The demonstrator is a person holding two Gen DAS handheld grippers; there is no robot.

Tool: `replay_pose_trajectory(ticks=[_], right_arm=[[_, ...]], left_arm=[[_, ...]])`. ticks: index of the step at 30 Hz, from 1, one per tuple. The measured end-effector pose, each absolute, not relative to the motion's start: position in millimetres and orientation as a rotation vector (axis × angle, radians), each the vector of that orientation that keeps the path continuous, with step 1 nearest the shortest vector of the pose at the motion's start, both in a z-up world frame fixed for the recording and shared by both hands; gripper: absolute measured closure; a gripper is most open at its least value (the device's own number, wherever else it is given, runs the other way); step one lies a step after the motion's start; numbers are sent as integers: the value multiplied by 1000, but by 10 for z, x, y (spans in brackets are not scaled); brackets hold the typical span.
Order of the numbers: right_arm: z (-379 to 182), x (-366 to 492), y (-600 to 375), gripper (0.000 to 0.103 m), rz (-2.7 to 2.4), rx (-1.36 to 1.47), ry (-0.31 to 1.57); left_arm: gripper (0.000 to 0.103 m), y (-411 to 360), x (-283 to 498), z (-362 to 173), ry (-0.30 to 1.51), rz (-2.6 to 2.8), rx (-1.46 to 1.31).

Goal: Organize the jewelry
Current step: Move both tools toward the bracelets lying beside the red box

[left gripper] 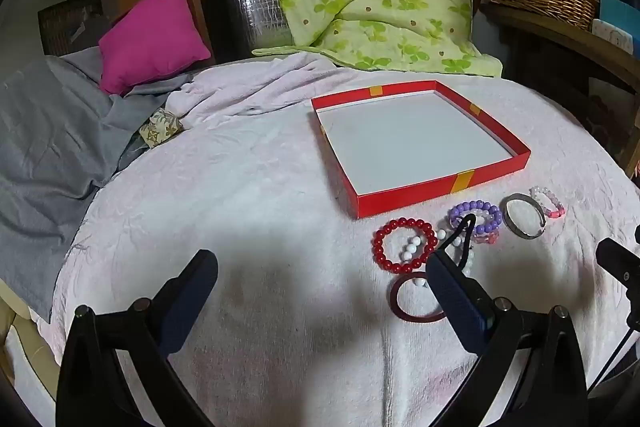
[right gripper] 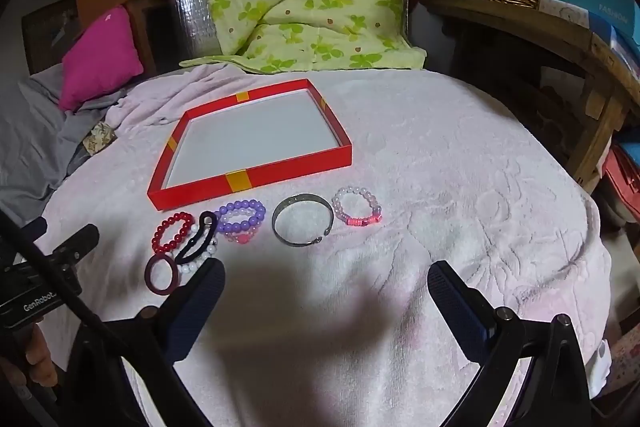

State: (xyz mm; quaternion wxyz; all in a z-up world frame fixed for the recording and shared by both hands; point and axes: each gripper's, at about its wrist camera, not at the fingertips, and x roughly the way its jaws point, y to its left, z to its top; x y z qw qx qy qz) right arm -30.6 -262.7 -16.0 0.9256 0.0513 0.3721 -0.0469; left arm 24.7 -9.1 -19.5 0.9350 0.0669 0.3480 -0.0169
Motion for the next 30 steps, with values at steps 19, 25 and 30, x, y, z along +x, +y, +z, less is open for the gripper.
replay_pose_trajectory(ticks=[19,25,30], right_arm=[[-219,-285,-2626,0,-109,107,768],[-215,-281,-2629,0,-111,117,770],[-214,-279,-2635,0,-109,125,771]], left_arm=[[0,-73,251,-211,718,-34,139],[0,-77,248,-211,718,-34,140],[0,-72,252,-208,721,-34,141]])
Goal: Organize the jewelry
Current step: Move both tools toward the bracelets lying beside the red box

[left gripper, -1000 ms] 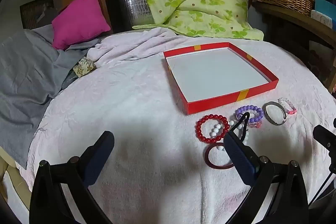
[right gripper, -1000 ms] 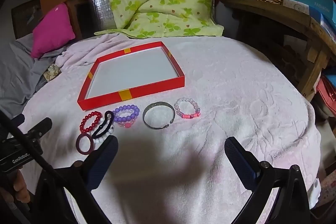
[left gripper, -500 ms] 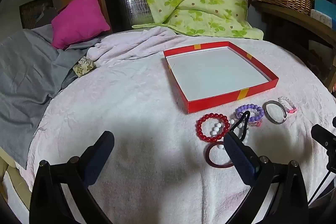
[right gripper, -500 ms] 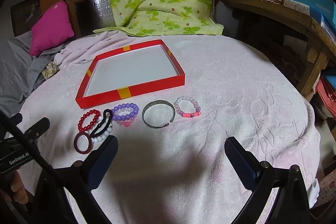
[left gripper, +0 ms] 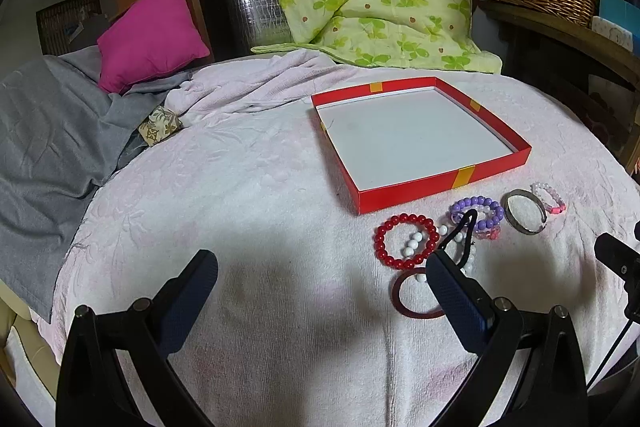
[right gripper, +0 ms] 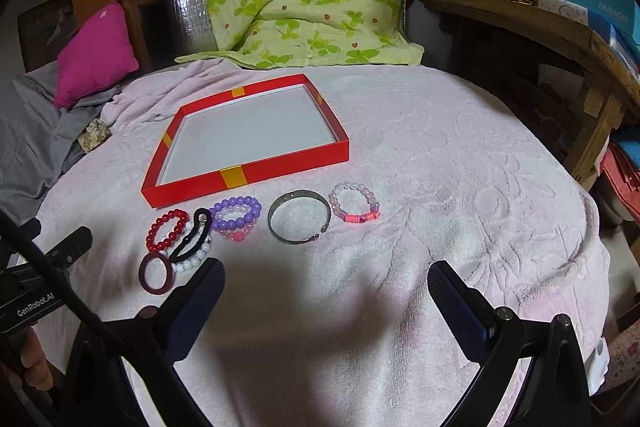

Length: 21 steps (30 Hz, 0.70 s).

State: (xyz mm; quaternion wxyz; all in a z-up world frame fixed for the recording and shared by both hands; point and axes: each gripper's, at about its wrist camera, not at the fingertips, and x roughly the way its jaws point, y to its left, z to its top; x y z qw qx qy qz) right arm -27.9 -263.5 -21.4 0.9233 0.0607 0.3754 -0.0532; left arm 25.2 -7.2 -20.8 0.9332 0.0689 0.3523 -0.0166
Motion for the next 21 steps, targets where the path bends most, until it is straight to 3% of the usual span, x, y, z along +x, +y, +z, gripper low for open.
replay_pose_trajectory(ticks=[9,17,19,21], right_arm=[[-224,-288,-2685,0,-123,119,755],[-302,-247,-2936,1,-126,158,765],[-338,-177,-2982,7,-107,159,790],[-376,-79,-2982,20,-66,157,815]], left_arm=[[0,-69,250,-226,733,-46,139],[0,-10,341,-354,848,-137,46],[0,-11,356,-370,858,-141,33],[0,-26,384,-391,874,-165,24]])
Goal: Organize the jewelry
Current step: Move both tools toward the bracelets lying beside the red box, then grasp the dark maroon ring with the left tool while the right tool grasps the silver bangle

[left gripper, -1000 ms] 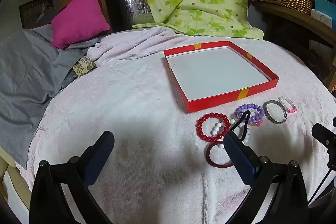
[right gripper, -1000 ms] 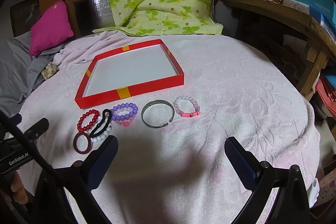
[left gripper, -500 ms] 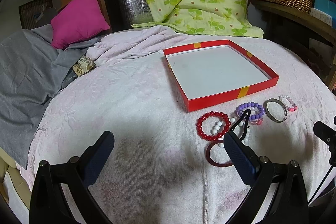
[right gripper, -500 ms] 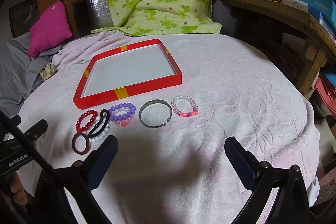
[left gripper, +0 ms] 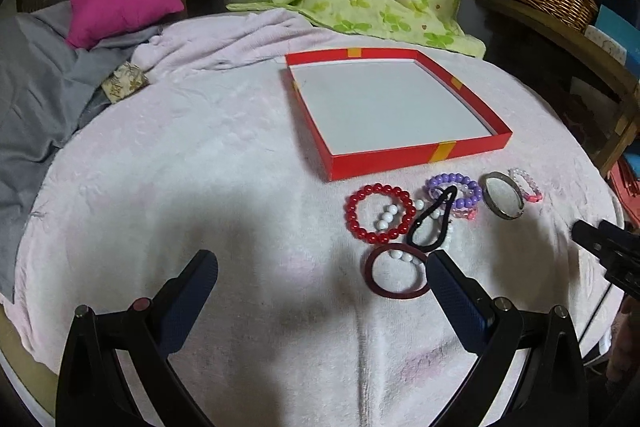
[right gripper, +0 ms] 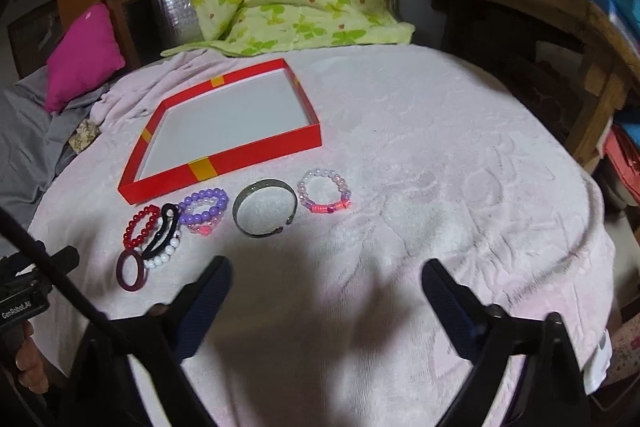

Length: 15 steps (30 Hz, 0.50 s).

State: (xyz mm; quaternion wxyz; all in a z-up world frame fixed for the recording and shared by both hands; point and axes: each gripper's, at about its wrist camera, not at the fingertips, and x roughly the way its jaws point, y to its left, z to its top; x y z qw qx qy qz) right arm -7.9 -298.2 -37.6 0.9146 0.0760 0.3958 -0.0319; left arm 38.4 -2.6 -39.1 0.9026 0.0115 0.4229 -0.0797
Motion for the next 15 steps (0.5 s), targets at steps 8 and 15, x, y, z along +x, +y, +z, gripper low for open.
replay_pose_trajectory(ticks=[8,15], right_arm=[[-648,317,-2842,38,34,272,967],[-850,627,-2707,36,-18,154,1078]], left_arm=[[0,-157,456,-510,936,-250,35],[0,-235,546,-643,1008,-309,34]])
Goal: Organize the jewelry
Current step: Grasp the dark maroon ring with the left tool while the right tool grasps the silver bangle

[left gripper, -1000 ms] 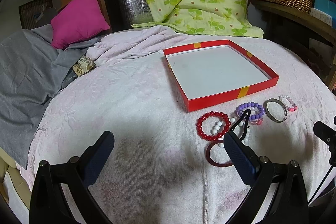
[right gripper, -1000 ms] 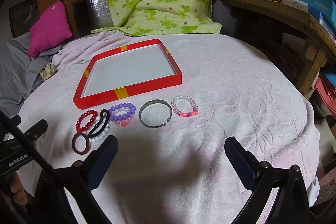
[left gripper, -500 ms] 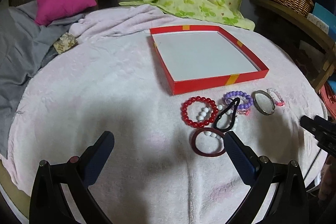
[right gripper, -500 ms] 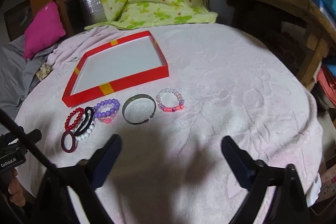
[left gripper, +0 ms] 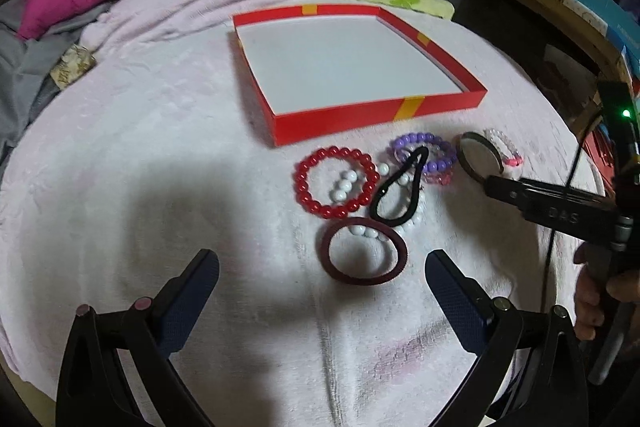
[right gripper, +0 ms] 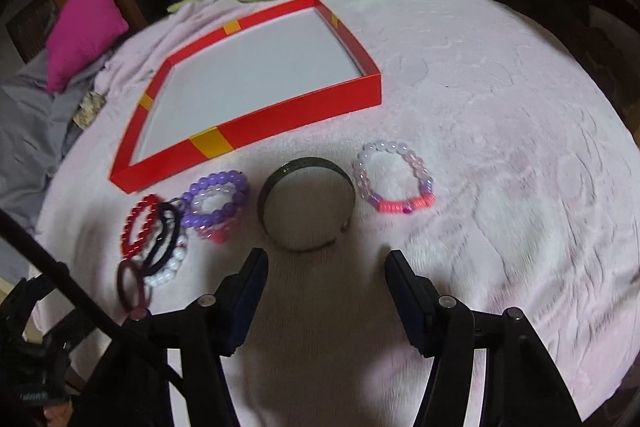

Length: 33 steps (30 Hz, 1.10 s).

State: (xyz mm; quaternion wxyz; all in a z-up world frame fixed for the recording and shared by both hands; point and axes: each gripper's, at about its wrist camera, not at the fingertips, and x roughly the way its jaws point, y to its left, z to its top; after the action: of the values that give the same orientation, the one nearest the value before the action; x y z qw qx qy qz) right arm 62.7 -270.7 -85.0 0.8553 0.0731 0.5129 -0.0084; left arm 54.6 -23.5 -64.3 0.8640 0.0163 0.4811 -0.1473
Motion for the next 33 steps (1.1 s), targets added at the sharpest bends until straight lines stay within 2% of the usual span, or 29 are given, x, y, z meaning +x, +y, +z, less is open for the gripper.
replay_pose_trajectory(ticks=[6,8,9,11,12,14,18,19,33], right_arm=[[-896,816,-2594,34,-52,69,1072],[-899,871,-2561,36,-51,50,1055],[-895,876,-2546,40,-49,48,1042],[-892,906,-2499,47,-40,33,1019],[-882,908,-2494,47,-36,31,1010],[-870,918,-2502,48,-28,37,1004],[-798,775,-2607,48,1,74,983],[-765,728,-2652,48,12,97,977],[-640,520,-3045,53,161,459,942]], left_arm=[[3,-337,696,-820,1066,-303,39],[17,-365,720,-858,1079,-322,38],[21,-376,726,-875,1085,-332,34],[38,-394,732,-881,1073,-331,45],[42,-404,730,-874,1060,-329,57],[62,-397,746,-857,1048,-347,47],[86,-352,732,-804,1023,-356,27],[95,-340,727,-795,1016,-354,27],[95,-43,592,-540,919,-396,-12]])
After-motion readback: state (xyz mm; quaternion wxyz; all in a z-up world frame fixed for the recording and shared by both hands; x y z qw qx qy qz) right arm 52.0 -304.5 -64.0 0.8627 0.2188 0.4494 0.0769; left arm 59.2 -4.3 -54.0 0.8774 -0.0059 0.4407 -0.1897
